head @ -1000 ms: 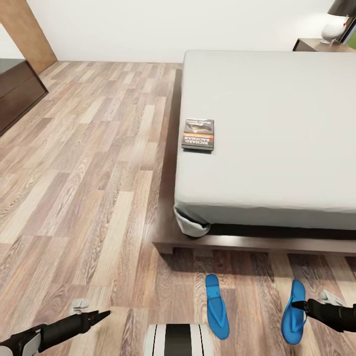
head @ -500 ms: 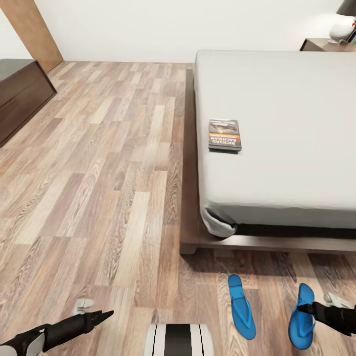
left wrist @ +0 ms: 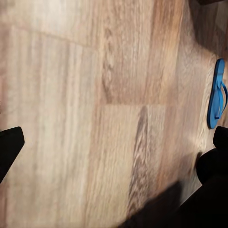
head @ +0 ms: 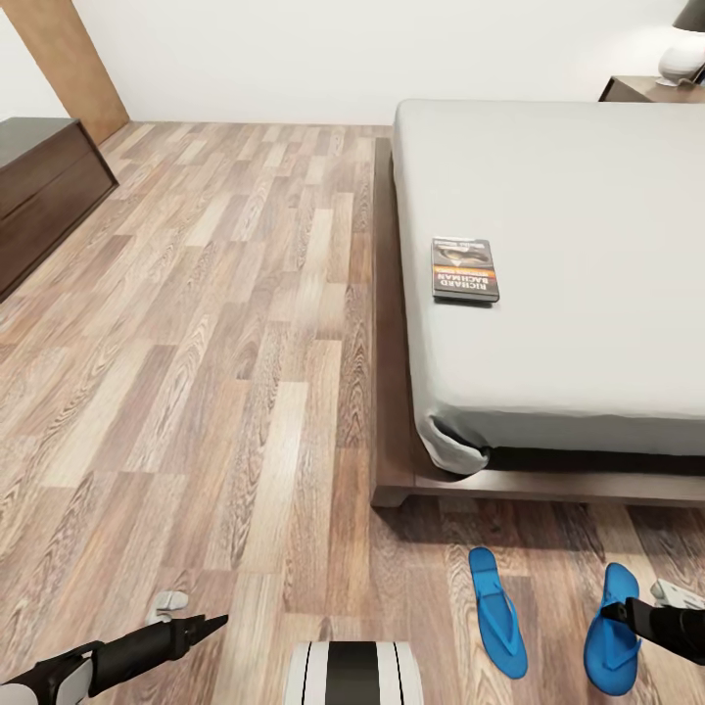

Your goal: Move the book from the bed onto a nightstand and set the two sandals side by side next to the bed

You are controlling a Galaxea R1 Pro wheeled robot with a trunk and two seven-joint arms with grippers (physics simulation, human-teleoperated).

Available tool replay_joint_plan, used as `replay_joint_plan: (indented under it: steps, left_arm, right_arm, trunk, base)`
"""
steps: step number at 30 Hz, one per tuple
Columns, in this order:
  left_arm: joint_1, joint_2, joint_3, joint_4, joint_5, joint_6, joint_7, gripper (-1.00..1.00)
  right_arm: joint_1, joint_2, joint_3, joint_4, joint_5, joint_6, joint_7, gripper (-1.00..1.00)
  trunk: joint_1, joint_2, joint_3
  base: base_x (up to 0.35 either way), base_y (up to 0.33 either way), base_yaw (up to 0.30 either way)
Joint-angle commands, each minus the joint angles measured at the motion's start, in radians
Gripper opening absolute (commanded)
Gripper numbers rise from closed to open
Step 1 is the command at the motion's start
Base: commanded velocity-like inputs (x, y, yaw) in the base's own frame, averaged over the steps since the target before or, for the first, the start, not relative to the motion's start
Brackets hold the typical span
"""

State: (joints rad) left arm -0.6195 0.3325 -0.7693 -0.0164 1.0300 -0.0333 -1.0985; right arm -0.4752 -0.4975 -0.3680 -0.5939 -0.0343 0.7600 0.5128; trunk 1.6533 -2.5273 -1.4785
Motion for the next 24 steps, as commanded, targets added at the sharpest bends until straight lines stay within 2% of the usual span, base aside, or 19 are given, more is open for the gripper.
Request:
replay_joint_plan:
  steps: [1,15,24]
  left_arm:
    - [0.0,-0.001,-0.008,-0.001,0.007,-0.003,-0.002,1.0]
    - [0.001,-0.004,-0.008,-0.001,0.005,-0.004,-0.003,1.0]
    - [0.001,-0.006,-0.008,-0.001,0.005,-0.004,-0.003,1.0]
  right_arm:
    - [0.0,0.0,-0.003,-0.002,-0.003,0.007,0.001,-1.0]
    - [0.0,0.0,-0.003,-0.004,-0.003,-0.001,0.001,-1.0]
    - [0.0,0.001,-0.001,-0.003,0.0,-0.002,-0.005,-1.0]
  trunk:
    - [0.0,0.0,-0.001]
    - [0.0,0.0,-0.001]
    - [0.0,0.0,-0.001]
  base:
    - [0.0,0.0,0.0]
    - [0.002,0.001,0.0]
    - [0.121,0.088,0.0]
